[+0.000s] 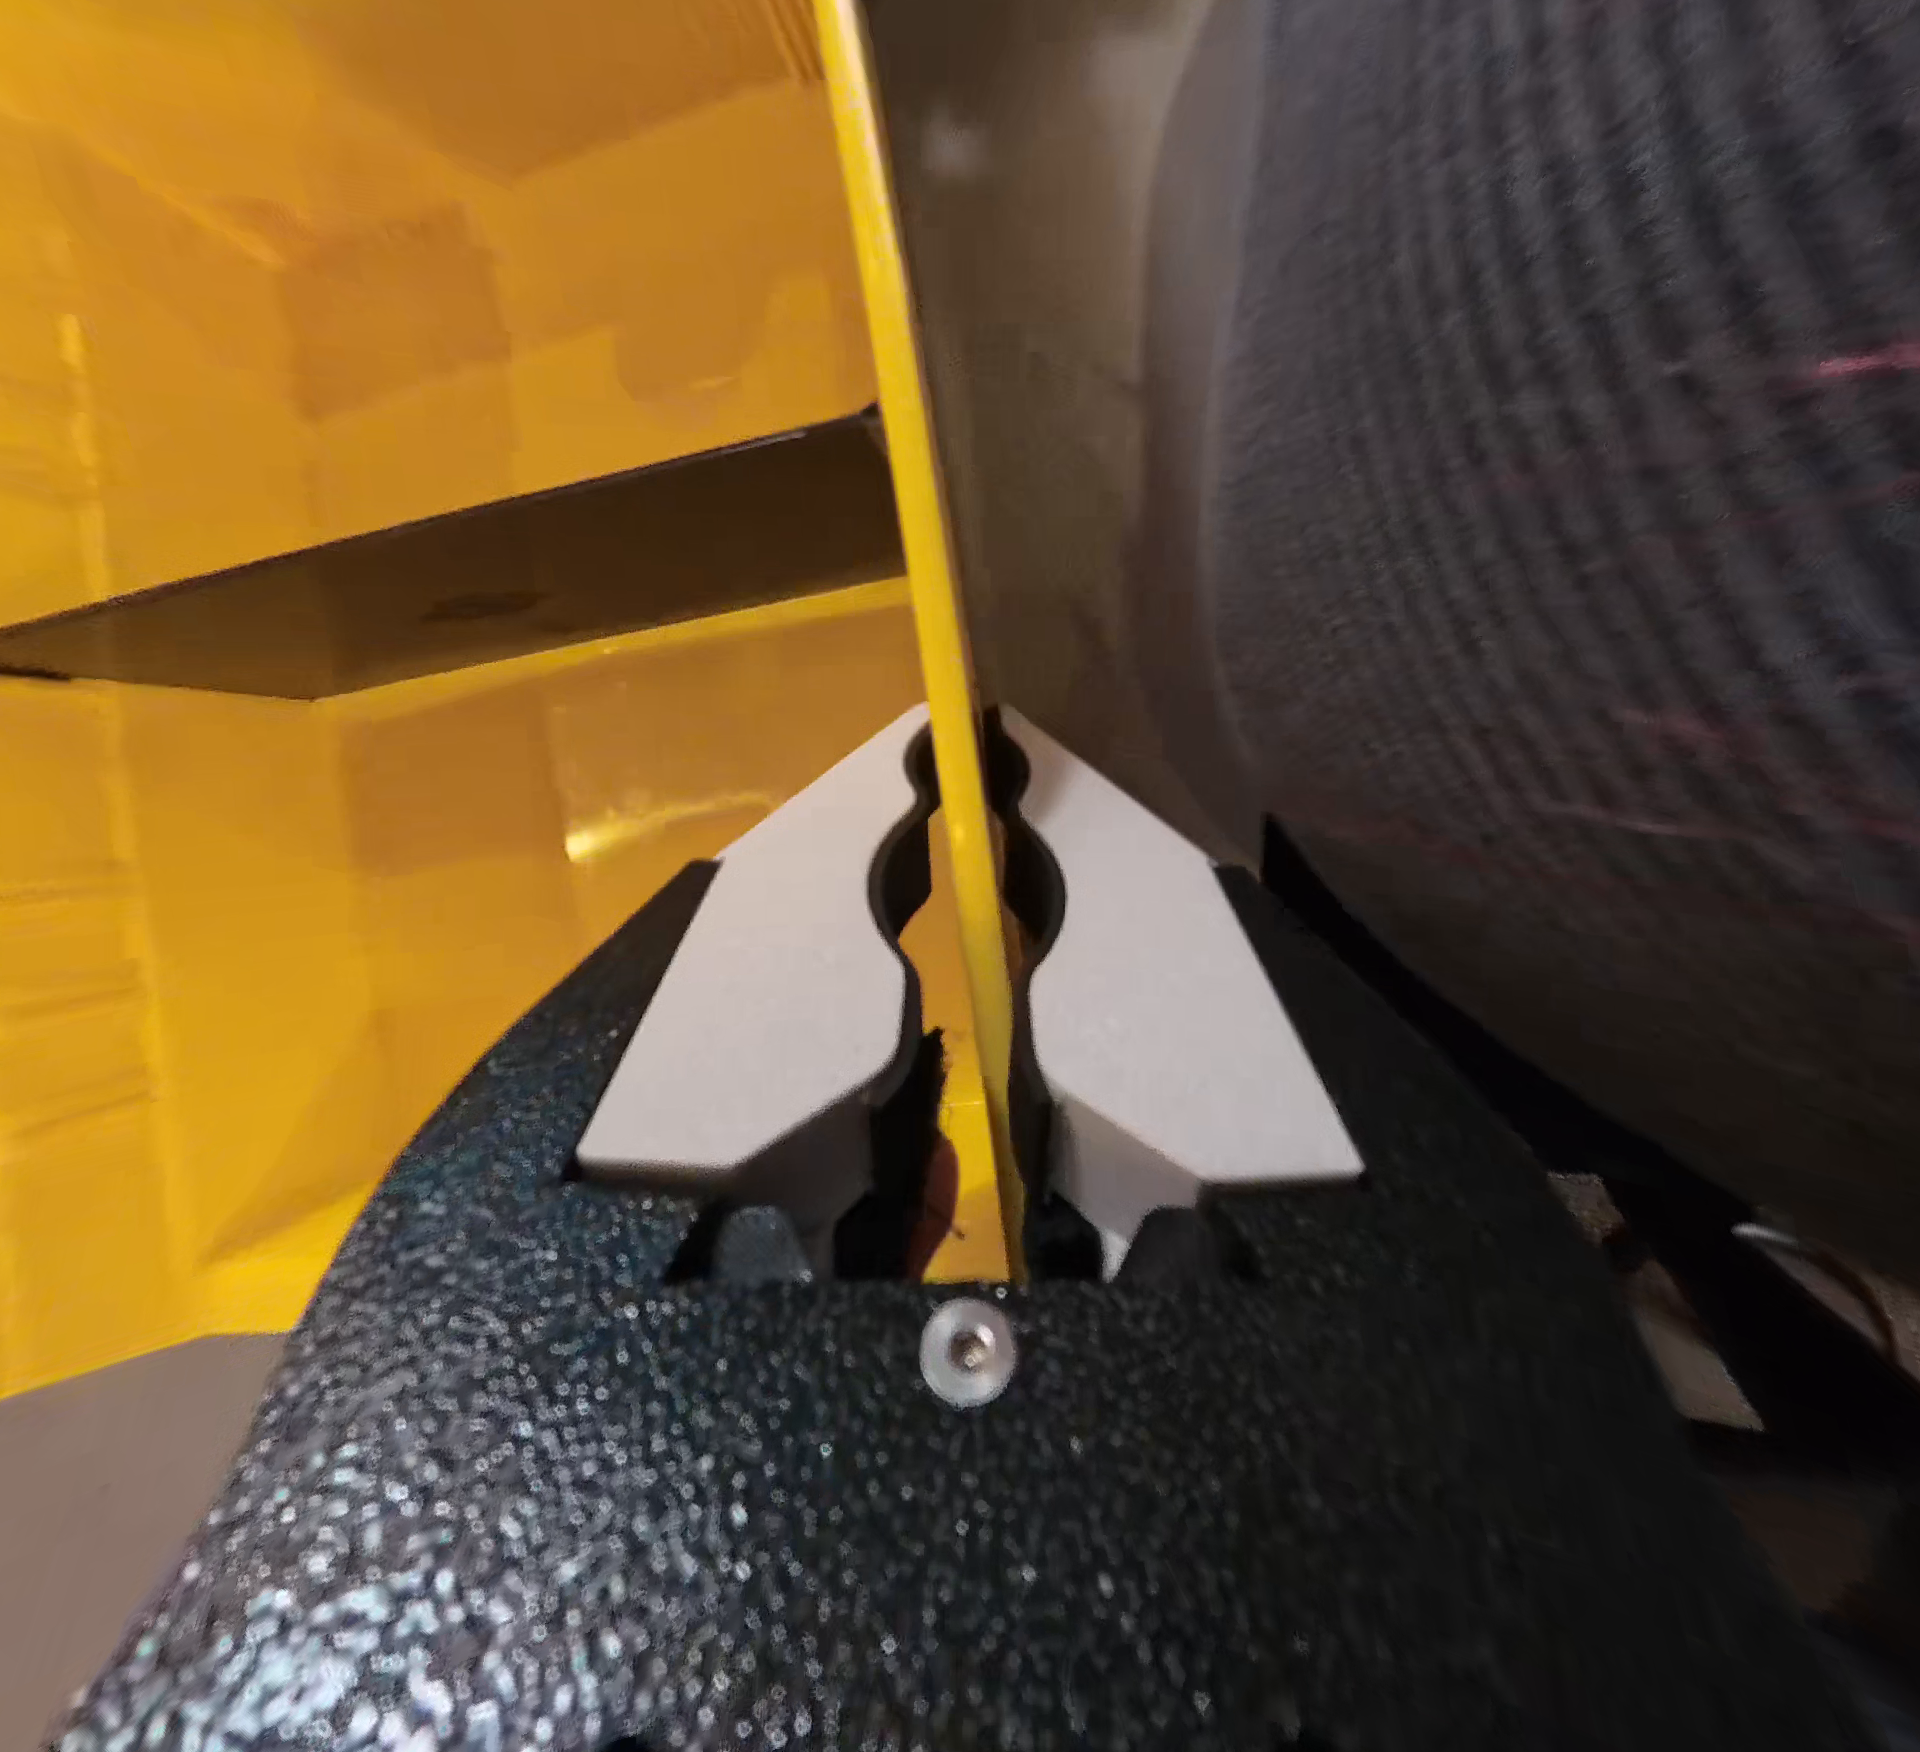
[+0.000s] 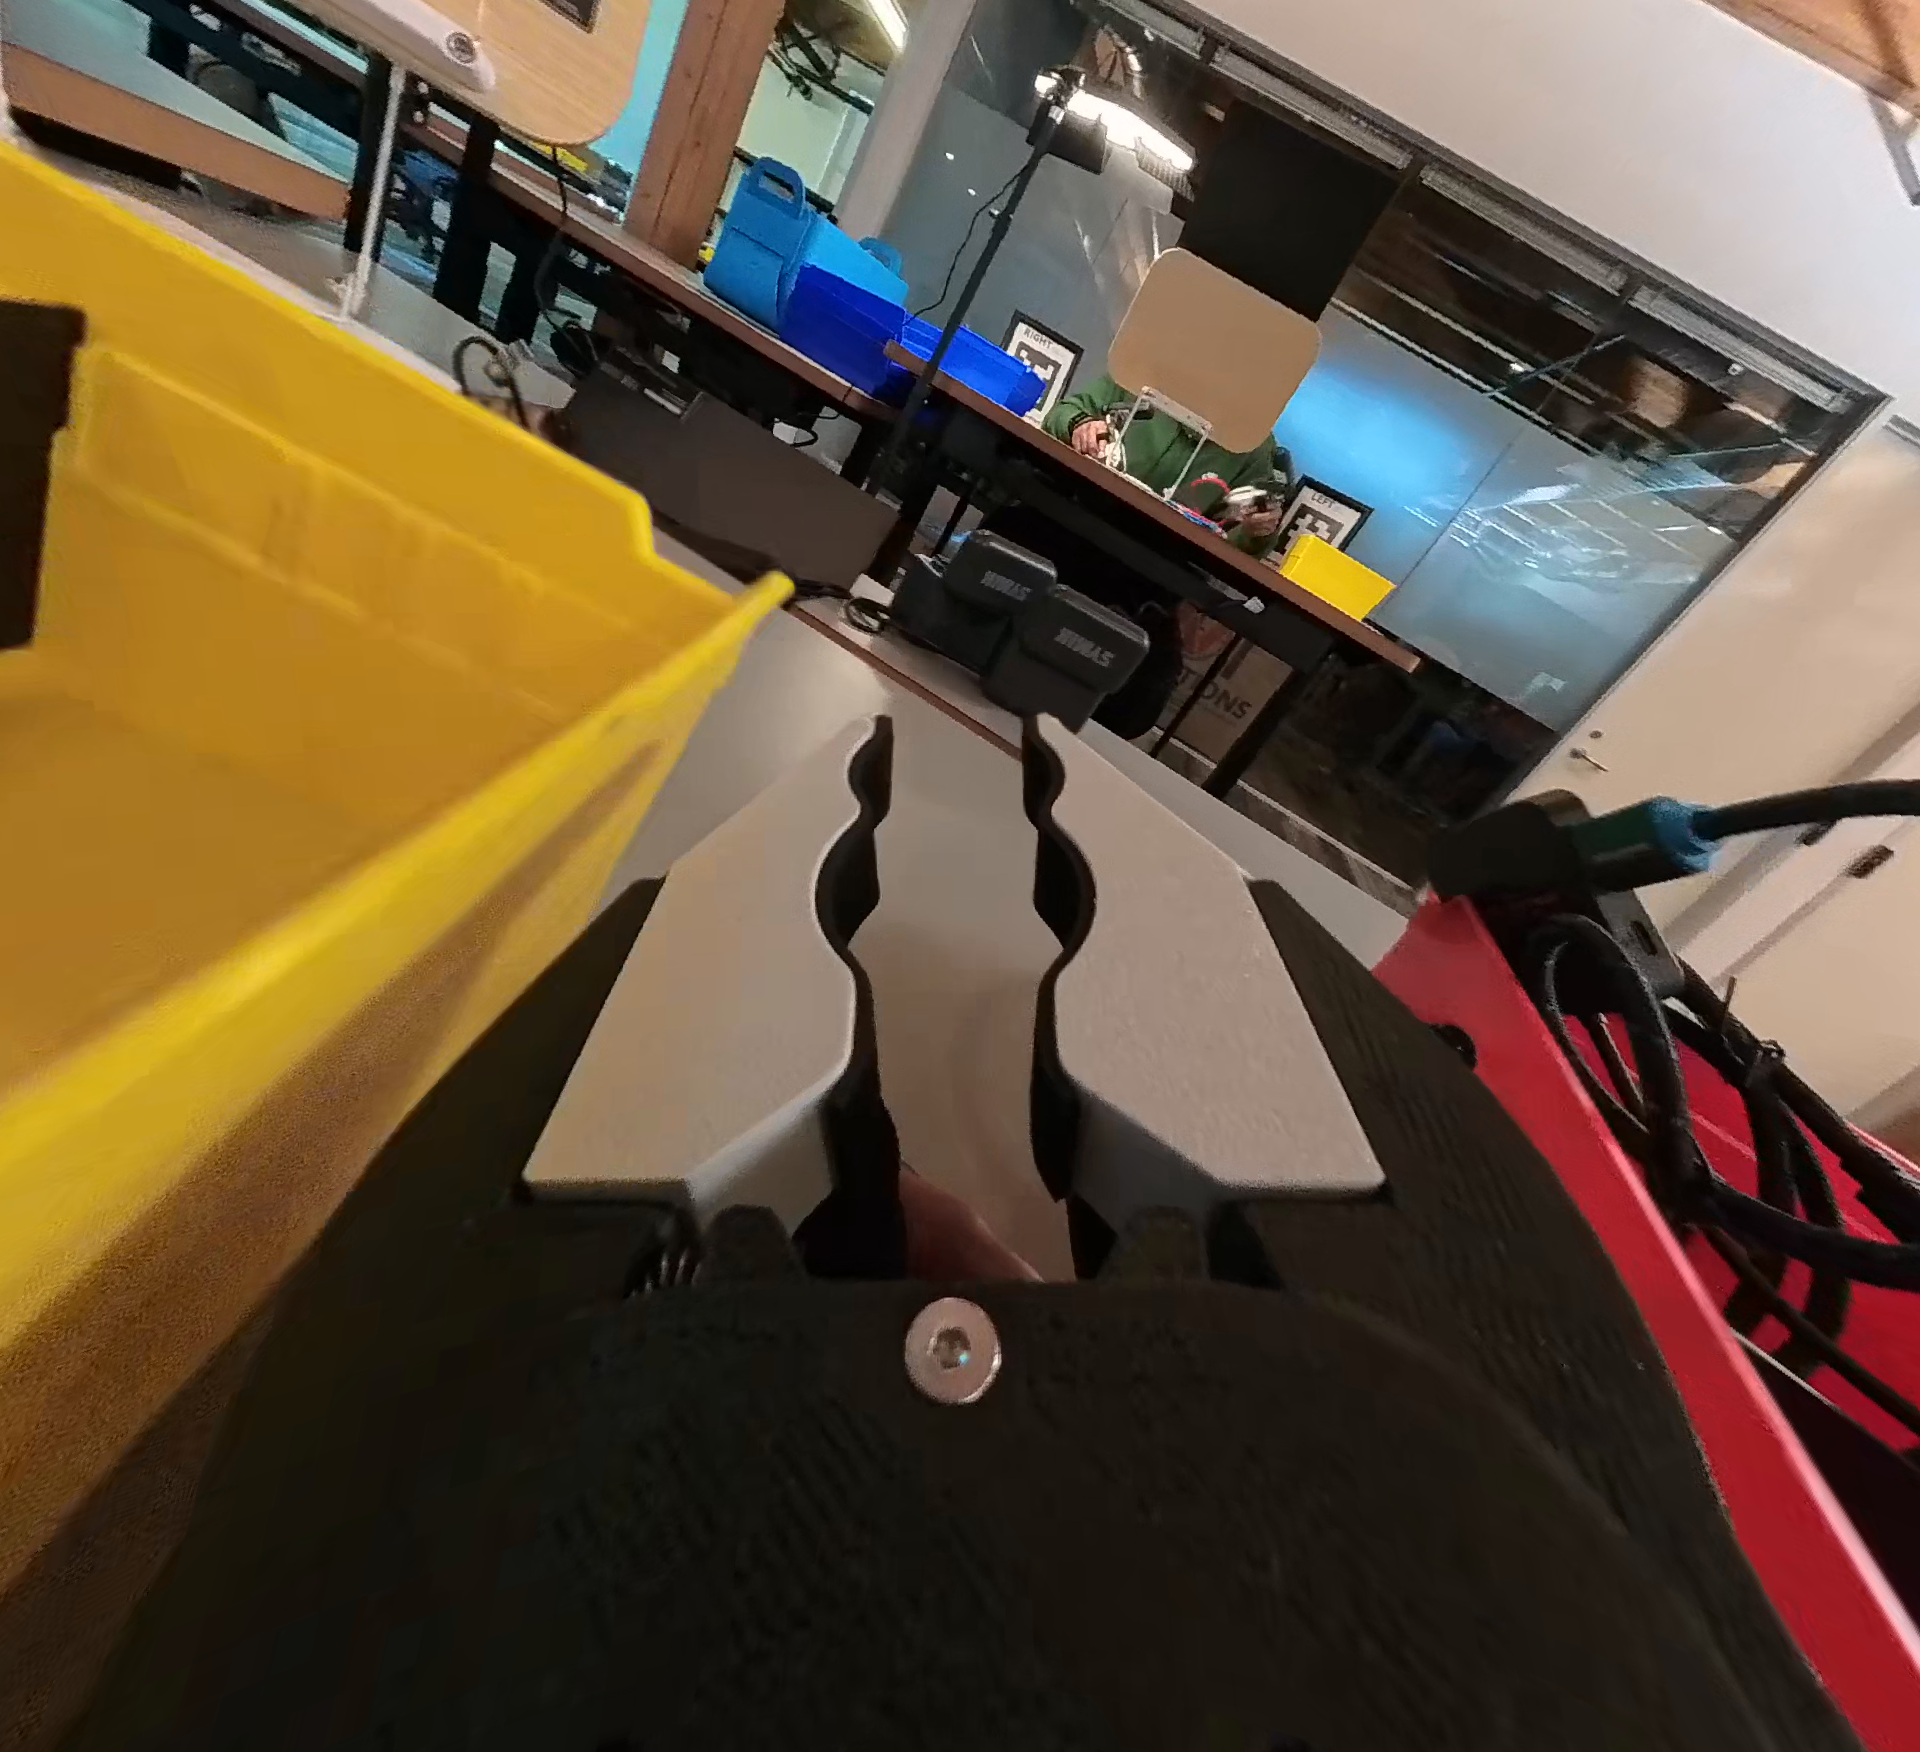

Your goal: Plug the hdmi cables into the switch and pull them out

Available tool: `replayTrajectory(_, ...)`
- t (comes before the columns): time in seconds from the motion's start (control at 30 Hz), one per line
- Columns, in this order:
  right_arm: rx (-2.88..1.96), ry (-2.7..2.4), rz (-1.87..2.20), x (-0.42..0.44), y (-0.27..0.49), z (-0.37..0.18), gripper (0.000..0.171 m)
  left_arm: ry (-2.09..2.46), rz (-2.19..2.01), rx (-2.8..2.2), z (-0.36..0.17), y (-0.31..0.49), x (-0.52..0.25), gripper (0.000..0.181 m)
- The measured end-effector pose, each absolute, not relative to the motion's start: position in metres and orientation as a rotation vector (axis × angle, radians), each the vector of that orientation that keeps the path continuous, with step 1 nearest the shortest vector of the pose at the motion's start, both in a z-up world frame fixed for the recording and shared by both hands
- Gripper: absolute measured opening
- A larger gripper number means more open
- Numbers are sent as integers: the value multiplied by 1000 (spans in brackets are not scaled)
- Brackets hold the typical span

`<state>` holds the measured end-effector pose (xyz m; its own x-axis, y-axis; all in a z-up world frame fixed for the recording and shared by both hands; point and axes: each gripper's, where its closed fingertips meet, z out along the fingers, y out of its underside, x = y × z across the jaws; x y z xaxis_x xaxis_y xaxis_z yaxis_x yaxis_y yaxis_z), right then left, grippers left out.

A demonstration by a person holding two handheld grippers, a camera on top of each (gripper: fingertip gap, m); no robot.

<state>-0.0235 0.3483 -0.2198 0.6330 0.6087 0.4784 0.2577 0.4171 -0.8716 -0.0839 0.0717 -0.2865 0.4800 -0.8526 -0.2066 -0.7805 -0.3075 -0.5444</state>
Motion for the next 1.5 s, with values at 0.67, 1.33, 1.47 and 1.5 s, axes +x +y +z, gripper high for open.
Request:
replayTrajectory(0.67, -1167, -832, 250, -10, 358, -210, 23, 487, -471, -1305, -128, 96, -179, 30)
replayTrajectory(1.33, -1596, -418, -202, 289, 380, -152, 41, -153, -260, -1560, -204, 157, -276, 15)
replayTrajectory(1.47, -1931, -326, 67, 319, 389, -223, 46, -144, -280, -1732, -229, 167, -265, 5)
replayTrajectory(1.5, -1965, -309, 88, 323, 391, -233, 46, -134, -290, -1782, -238, 169, -260, 5)
